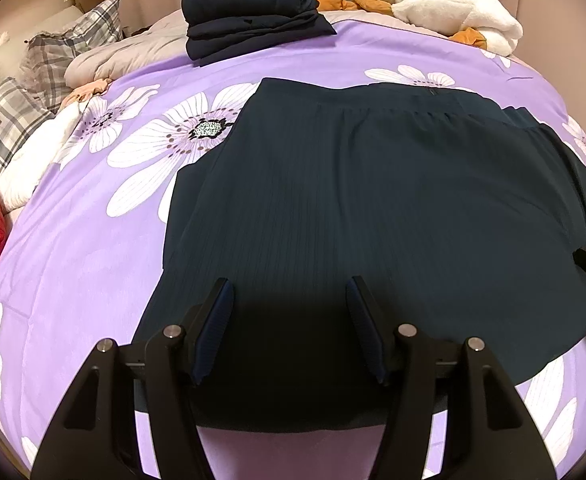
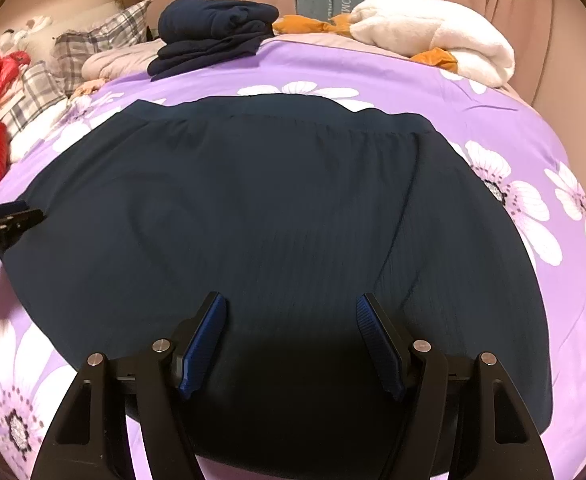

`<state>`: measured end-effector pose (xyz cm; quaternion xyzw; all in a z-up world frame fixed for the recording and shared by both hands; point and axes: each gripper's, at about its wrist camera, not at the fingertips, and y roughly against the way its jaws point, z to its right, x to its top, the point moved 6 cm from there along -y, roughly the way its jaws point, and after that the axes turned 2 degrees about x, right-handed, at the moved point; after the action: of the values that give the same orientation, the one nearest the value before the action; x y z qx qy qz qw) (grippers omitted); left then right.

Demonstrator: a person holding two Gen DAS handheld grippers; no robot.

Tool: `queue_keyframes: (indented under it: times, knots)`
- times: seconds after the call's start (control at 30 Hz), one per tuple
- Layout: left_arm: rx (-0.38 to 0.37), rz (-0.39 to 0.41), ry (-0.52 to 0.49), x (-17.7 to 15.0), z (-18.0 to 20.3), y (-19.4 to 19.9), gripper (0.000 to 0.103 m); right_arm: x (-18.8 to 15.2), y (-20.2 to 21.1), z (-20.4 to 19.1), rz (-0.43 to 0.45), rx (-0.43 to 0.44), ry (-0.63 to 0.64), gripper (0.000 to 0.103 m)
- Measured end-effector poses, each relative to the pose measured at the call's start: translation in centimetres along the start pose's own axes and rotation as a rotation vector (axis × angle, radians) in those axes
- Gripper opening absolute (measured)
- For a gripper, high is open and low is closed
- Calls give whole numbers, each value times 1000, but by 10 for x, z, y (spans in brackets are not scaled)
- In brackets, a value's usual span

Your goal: Fold large clothes

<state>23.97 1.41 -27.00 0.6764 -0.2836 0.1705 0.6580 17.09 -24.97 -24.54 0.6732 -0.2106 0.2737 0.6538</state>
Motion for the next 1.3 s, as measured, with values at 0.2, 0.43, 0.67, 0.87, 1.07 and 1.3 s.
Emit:
queue_keyframes:
  times: [0.2, 0.43, 0.67, 0.87, 1.07, 1.3]
  knots:
    - [-7, 6, 9, -8, 1, 6, 60, -4, 2, 1, 3, 7, -12, 69]
    - [-12, 10, 12, -11, 1, 10, 60, -8, 6, 1, 5, 10, -18, 69]
    - [-19, 4, 26, -17, -1, 16, 62, -10, 12, 2, 7, 17, -24, 69]
    - [-24, -3, 37, -21, -2, 21, 63, -13, 19, 7, 12, 17, -40, 69]
    - [-36, -13, 69, -27, -5, 25, 65, -15, 22, 20, 5, -16, -70, 69]
    - [-32, -16, 70, -31, -5, 28, 66, -18, 23, 48, 2, -9, -183, 69]
